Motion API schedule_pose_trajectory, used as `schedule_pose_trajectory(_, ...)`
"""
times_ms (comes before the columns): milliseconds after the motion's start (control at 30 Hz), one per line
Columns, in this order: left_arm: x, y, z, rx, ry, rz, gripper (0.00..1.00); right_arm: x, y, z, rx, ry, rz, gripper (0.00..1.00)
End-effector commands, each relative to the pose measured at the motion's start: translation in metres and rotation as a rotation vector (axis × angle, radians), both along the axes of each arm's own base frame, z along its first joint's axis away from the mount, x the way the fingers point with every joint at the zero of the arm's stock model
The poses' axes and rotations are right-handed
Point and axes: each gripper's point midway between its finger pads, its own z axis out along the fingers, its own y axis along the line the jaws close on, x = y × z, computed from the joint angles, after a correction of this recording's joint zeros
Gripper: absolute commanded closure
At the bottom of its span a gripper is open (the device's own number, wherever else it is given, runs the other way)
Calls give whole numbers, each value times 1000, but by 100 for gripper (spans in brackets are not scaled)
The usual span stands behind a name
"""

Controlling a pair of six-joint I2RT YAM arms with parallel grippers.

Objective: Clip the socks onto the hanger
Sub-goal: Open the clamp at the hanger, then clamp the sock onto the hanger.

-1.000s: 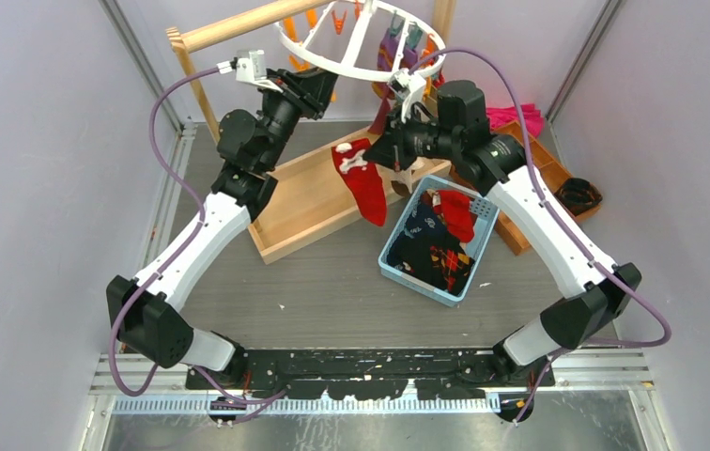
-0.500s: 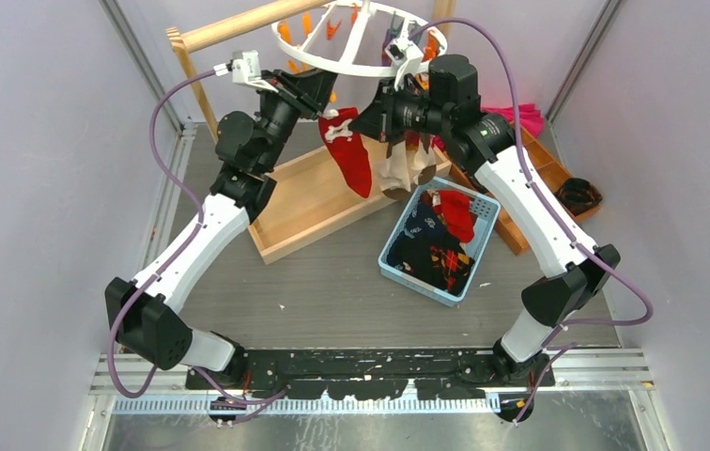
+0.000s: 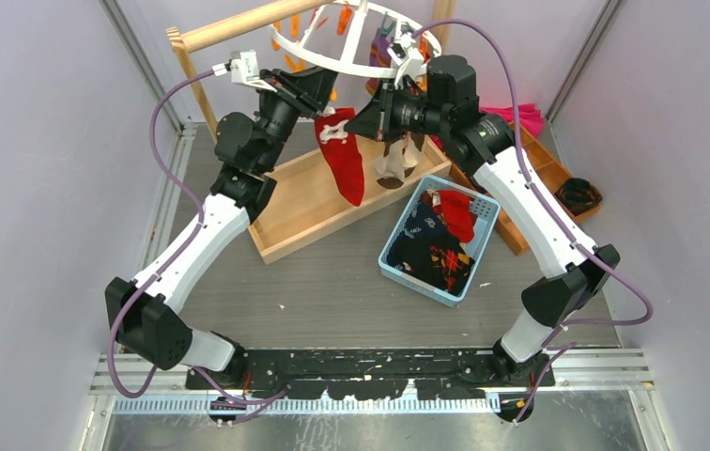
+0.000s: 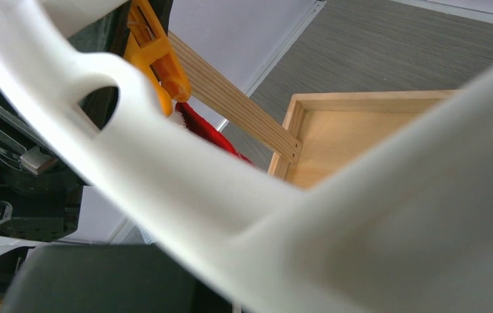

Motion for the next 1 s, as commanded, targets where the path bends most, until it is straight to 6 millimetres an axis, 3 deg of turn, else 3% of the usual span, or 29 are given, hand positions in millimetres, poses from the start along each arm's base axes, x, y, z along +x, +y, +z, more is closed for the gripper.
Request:
schedule_pose_trajectory(0,-11,5,16,-35,-47,-6,100,-6,-11,49,110,-84,-56,98)
schedule_pose_trajectory(167,-11,6,16,-37,-46,-4,100,-13,-24,34,24,-131,-72,97)
schedule_pose_trajectory(400,-11,8,16,-43,-38,5,100,-27,-49,8,-226,-230,-86,99)
schedule_pose_trajectory(600,-11,10,17,-54,-28,12,100,-38,-52,-10,-412,-316,-53,99)
schedule_pose_trajectory(833,-9,10,15,-79,-7,6,100,-47,-38,-13,-627,-568,14,99)
schedule_pose_trajectory(967,-8,9,12,-91,-1,-3,100,-48,-31,14,-559,-804,9,99)
